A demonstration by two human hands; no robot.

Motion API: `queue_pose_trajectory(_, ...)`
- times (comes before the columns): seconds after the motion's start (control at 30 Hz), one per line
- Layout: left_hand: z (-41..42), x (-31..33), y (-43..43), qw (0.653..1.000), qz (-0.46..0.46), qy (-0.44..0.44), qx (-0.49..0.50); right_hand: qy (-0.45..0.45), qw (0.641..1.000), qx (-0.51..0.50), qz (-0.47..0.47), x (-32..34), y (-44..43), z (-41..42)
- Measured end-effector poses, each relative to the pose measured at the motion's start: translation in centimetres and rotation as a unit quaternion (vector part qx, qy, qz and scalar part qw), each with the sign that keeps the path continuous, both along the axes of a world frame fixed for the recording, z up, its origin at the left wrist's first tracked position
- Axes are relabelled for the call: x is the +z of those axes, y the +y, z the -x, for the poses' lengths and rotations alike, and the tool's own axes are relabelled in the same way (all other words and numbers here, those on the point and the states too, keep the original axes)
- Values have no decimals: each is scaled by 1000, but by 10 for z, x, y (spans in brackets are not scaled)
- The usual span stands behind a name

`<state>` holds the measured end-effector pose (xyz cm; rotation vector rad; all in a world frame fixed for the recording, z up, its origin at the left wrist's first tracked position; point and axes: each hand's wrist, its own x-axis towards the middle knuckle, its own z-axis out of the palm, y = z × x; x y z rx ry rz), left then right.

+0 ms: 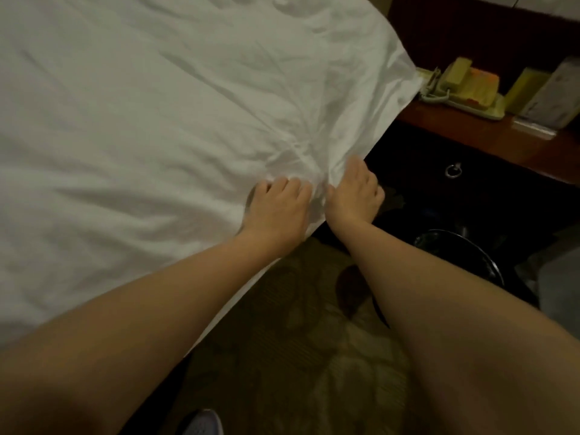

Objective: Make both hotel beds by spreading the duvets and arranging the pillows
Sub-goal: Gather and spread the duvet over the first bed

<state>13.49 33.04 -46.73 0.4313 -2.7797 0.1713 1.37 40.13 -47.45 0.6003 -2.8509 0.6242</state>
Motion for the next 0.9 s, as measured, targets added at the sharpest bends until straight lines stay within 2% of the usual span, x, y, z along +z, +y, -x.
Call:
queue_pose_trajectory(0.1, 14, 44, -19, 998, -14, -38, 42, 59, 988, 71, -123, 34, -16, 1)
queue_pose_trajectory(0.2, 18, 76, -32, 989, -16, -124, 80, 63, 976, 103, -182, 71, -24, 5)
queue_pose_trajectory(0.27, 16, 99, -45, 984, -24, -150, 93, 73, 968, 128, -205, 97, -27, 5)
queue_pose_trajectory(0.4, 11, 166, -76, 978, -16, -174, 111, 77, 961, 165, -208, 167, -41, 11)
queue_pose_trajectory(0.67, 31, 345, -132, 974, 2, -181, 133, 47, 956, 194, -216, 332, -110, 28)
queue_pose_trajectory(0.9, 78, 419, -209, 972, 35, -190, 138, 14, 963, 191, -187, 400, -181, 74)
